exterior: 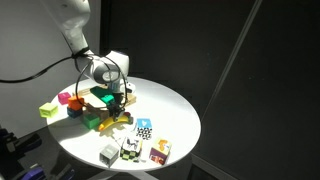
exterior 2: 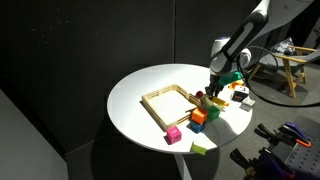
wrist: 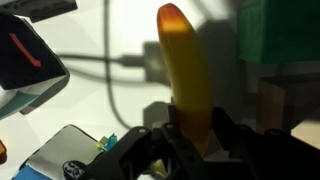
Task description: Pick up the yellow toy banana from the tray and put it on the table
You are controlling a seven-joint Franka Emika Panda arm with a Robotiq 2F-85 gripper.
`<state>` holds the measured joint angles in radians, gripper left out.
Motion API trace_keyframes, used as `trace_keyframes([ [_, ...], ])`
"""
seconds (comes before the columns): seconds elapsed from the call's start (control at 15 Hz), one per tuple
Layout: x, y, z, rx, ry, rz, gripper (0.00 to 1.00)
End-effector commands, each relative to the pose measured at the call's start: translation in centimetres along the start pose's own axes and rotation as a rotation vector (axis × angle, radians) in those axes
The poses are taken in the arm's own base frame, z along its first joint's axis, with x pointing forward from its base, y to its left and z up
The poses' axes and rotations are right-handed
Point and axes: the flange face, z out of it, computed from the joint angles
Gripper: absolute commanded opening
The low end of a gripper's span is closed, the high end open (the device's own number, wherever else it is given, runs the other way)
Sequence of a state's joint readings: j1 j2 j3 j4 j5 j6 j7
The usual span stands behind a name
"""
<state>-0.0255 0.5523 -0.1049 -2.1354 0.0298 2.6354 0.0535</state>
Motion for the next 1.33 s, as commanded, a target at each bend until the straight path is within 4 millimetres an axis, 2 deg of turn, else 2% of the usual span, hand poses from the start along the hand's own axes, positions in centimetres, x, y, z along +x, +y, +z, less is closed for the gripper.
trace_keyframes([
  [0.0, 0.3, 0.5, -0.2, -0.004, 0.010, 0.067, 0.16],
  [1.27, 1.0, 2.3, 0.2, 0.020, 0.030, 0.527, 0.16],
])
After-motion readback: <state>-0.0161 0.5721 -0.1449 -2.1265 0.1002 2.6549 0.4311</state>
